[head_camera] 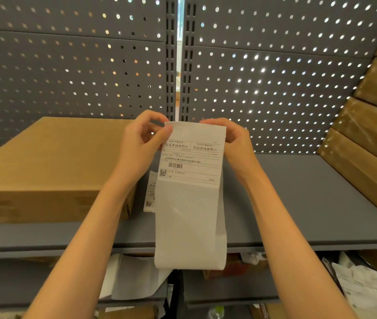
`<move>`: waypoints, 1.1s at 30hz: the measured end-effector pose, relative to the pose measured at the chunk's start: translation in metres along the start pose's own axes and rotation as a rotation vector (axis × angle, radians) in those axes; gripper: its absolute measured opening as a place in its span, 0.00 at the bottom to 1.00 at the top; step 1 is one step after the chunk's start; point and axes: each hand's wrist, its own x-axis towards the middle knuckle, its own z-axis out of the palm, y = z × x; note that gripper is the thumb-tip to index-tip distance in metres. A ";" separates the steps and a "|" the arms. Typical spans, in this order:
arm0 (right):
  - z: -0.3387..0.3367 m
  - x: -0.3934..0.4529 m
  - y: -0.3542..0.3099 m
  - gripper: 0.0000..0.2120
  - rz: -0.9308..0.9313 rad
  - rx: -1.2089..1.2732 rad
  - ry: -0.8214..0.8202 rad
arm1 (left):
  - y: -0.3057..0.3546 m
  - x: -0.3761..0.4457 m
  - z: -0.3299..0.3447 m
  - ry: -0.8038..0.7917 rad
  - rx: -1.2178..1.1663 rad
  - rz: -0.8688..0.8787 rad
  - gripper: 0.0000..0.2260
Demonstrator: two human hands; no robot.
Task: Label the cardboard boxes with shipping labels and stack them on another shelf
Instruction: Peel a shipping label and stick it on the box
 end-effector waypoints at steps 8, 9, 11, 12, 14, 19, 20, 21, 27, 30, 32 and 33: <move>0.002 -0.003 -0.007 0.11 0.009 0.013 0.019 | 0.000 0.003 -0.001 0.065 0.067 0.013 0.01; 0.002 -0.003 -0.008 0.11 0.017 0.017 0.023 | 0.001 0.002 -0.002 0.056 0.059 0.010 0.02; 0.001 -0.004 -0.008 0.11 0.030 0.012 0.019 | 0.001 0.003 -0.001 0.046 0.048 -0.008 0.05; 0.001 -0.005 -0.008 0.11 0.036 0.006 0.015 | 0.001 0.003 -0.001 0.043 0.056 -0.012 0.05; 0.001 -0.005 -0.007 0.12 0.047 -0.001 0.005 | 0.002 0.003 0.000 0.050 0.067 -0.011 0.03; -0.008 -0.004 -0.006 0.19 0.050 0.035 -0.046 | 0.002 0.004 -0.002 0.095 0.061 -0.010 0.02; -0.010 -0.003 -0.006 0.21 0.059 0.058 -0.036 | 0.002 0.004 -0.003 0.100 0.064 -0.008 0.02; -0.013 -0.003 -0.006 0.24 0.063 0.076 -0.025 | 0.002 0.003 -0.003 0.101 0.062 -0.005 0.02; -0.014 0.001 -0.014 0.26 0.024 0.041 -0.019 | 0.000 0.005 -0.001 0.097 0.067 0.012 0.02; -0.015 0.006 -0.021 0.22 0.024 0.029 0.018 | 0.000 0.006 -0.001 0.076 0.096 0.031 0.04; -0.011 0.010 -0.027 0.18 0.026 -0.008 -0.019 | 0.002 0.005 0.000 0.063 0.095 0.057 0.03; -0.009 0.011 -0.030 0.16 0.026 -0.020 -0.057 | 0.003 0.005 0.001 0.064 0.094 0.068 0.03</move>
